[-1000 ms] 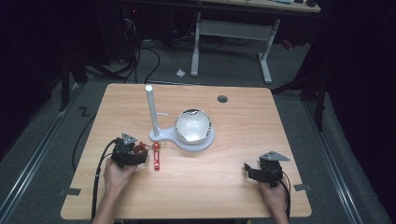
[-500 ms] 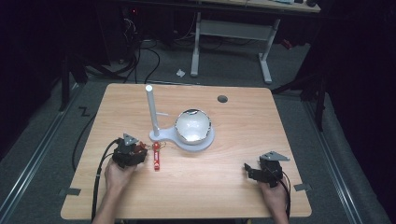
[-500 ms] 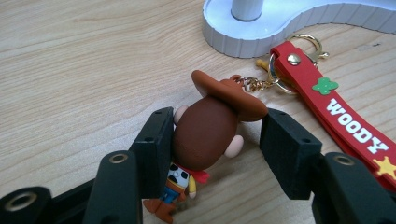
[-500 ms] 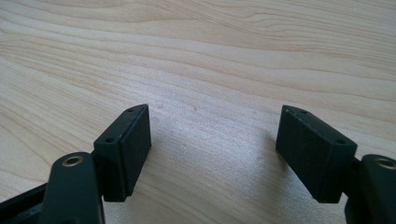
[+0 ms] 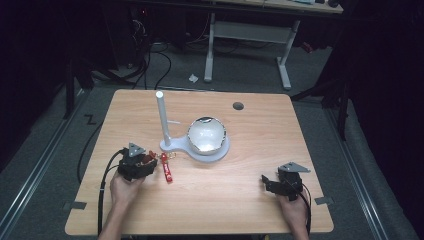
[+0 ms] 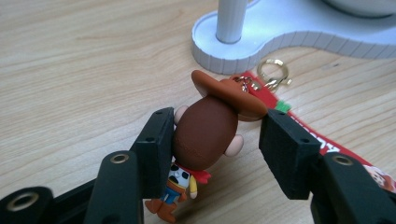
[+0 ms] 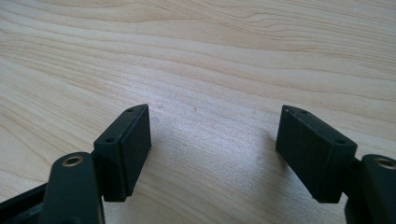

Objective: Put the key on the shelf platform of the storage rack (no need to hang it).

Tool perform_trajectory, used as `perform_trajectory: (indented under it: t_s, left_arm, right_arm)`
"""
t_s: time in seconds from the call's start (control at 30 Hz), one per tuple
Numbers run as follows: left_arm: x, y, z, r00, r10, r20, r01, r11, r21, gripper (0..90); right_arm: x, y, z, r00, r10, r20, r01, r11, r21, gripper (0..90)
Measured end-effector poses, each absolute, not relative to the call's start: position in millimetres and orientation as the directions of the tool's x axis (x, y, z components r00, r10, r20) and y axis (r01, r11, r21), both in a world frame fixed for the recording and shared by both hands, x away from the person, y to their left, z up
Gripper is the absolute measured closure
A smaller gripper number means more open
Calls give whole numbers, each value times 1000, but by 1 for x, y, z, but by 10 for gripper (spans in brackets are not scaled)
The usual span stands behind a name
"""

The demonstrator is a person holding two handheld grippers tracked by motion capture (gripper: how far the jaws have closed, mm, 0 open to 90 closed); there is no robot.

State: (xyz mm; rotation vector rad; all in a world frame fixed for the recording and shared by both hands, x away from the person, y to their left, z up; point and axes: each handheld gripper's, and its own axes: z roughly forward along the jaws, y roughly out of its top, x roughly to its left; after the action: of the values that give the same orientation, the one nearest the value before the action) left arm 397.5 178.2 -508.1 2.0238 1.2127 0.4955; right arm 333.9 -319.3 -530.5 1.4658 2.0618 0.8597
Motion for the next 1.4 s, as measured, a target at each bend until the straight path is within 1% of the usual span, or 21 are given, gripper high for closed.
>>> perform_trajectory:
  t_s: [0.03, 0.1, 0.2, 0.43, 0.67, 0.87, 1.03, 1.23, 1.4]
  left_arm:
    - [398, 178, -508, 485, 874, -35, 600, -303, 741, 466]
    - [395, 183, -503, 486, 871, -70, 600, -275, 751, 466]
    - [392, 185, -499, 486, 869, -90, 602, -258, 756, 466]
    - [382, 191, -480, 500, 858, -117, 576, -228, 785, 468]
    - [375, 190, -463, 515, 849, -118, 555, -225, 801, 469]
    - [371, 192, -449, 520, 843, -137, 544, -203, 814, 469]
    - [365, 190, -435, 534, 835, -128, 517, -203, 832, 469]
    - [360, 188, -422, 547, 828, -127, 507, -207, 837, 469]
    - [358, 186, -412, 561, 816, -142, 496, -193, 847, 469]
  right_arm:
    - [334, -319, -531, -322, 946, -15, 655, 235, 718, 268]
    - [334, -319, -531, -323, 946, -16, 655, 235, 718, 268]
    - [334, -319, -531, -322, 947, -15, 655, 235, 718, 268]
    - [334, -319, -531, -322, 947, -15, 655, 234, 718, 268]
    - [334, -319, -531, -322, 947, -15, 655, 234, 718, 268]
    - [334, -319, -531, -322, 947, -15, 655, 235, 718, 267]
    - [334, -319, -531, -322, 947, -15, 655, 234, 718, 268]
    - [334, -320, -530, -322, 947, -13, 655, 233, 719, 267]
    - [334, -320, -531, -323, 946, -14, 655, 234, 719, 268]
